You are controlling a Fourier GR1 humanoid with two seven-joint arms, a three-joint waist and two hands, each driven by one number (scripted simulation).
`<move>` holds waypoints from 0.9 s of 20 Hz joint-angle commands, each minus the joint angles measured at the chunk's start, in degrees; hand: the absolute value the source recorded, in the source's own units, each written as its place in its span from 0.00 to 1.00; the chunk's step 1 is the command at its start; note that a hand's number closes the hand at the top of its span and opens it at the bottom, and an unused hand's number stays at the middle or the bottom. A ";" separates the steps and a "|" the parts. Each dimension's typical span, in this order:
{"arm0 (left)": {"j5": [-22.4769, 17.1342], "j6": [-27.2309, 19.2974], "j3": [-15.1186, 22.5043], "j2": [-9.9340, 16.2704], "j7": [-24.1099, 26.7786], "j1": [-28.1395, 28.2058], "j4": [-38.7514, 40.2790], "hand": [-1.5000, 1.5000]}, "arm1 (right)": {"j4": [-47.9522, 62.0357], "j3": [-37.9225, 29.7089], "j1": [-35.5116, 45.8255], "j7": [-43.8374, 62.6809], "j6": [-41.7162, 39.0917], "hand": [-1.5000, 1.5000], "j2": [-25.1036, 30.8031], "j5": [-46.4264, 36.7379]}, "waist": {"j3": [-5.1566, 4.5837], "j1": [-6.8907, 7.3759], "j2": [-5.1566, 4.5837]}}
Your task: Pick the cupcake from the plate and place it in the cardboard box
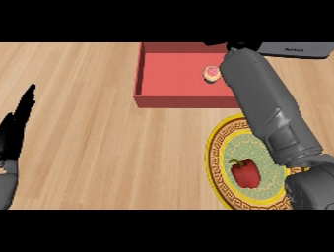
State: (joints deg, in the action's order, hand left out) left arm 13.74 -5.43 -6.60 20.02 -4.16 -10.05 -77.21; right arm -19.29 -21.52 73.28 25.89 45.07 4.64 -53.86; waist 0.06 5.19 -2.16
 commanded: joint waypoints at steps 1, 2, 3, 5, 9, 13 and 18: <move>-0.22 -0.23 -0.52 -0.25 1.34 1.86 0.25 0.50 | -2.20 -2.27 0.09 -5.26 6.99 0.00 -0.35 2.61 | 0.00 -0.61 0.46; -0.36 -0.09 -0.73 -0.03 0.81 1.14 0.02 0.50 | -2.76 -3.27 0.48 -5.81 7.51 0.00 0.44 3.74 | 0.01 -1.05 0.60; 0.09 -0.22 -1.03 0.24 2.45 0.85 2.72 0.50 | -2.15 -3.44 1.88 -5.04 7.78 0.00 0.26 3.83 | -0.06 -1.64 0.65; -1.70 1.61 -2.63 2.10 0.86 2.77 -0.63 0.50 | -5.31 -6.31 -3.32 -12.96 8.17 0.00 1.11 8.87 | 0.07 -1.82 0.97; -1.66 0.69 -3.51 1.31 0.30 3.71 0.10 0.50 | -9.73 -7.43 -4.91 -18.77 3.68 0.00 1.72 14.19 | 0.01 -3.88 1.81; -1.97 1.21 -5.42 2.53 2.37 4.96 1.97 0.50 | -16.74 -4.65 -11.32 -16.33 3.27 0.00 -0.28 14.40 | -0.06 -5.61 2.51; -0.64 0.00 -3.60 0.79 -2.51 7.95 -5.50 0.50 | -31.10 -0.72 -20.25 -9.12 -1.32 0.00 -0.05 12.66 | -0.05 -6.86 3.28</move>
State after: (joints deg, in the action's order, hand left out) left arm 12.97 -5.62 -10.42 20.75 -3.18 -3.93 -77.68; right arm -41.33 -24.50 58.67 13.10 46.64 4.34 -40.79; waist -0.01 -0.93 0.59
